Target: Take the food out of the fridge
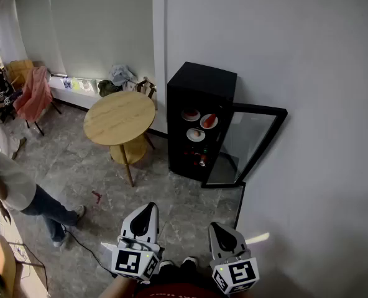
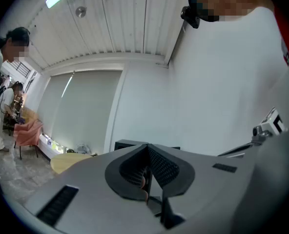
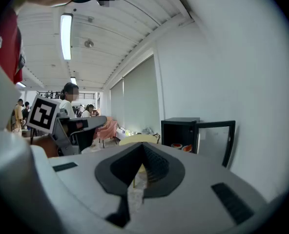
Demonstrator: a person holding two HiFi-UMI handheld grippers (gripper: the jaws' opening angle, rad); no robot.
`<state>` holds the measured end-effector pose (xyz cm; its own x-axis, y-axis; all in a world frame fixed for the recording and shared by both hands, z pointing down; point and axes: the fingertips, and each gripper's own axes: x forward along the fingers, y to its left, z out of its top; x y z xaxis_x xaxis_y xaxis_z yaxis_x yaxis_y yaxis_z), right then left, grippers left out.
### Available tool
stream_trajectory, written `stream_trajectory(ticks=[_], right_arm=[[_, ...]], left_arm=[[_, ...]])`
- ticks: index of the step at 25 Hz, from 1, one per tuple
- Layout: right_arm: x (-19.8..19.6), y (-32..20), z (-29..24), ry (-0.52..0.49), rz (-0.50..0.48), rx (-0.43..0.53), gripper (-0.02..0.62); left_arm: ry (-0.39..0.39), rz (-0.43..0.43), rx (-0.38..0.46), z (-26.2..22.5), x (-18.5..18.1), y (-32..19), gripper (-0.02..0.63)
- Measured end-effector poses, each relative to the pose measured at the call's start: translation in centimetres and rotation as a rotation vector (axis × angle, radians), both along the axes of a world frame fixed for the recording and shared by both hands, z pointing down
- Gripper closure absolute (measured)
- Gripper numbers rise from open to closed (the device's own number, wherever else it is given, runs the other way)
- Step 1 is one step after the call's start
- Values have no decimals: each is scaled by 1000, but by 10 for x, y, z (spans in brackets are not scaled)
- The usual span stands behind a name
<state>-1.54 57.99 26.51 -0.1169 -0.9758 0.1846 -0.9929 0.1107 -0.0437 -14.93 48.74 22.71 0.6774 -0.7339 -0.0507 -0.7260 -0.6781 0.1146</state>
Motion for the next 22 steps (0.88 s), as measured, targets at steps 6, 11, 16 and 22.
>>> stream_trajectory(ticks=[6, 11, 16, 22], right_arm=[[5, -3, -1, -17, 9, 22, 584], [9, -9, -4, -17, 18, 28, 584], [11, -16, -4, -19, 19, 22, 584], [5, -26, -5, -17, -14, 33, 584]], left_arm=[[2, -5, 5, -1, -1, -7, 597], [3, -1, 4, 0, 3, -14, 597], [9, -1, 10, -2, 6, -19, 597], [16, -25, 6, -4, -8, -30, 597]])
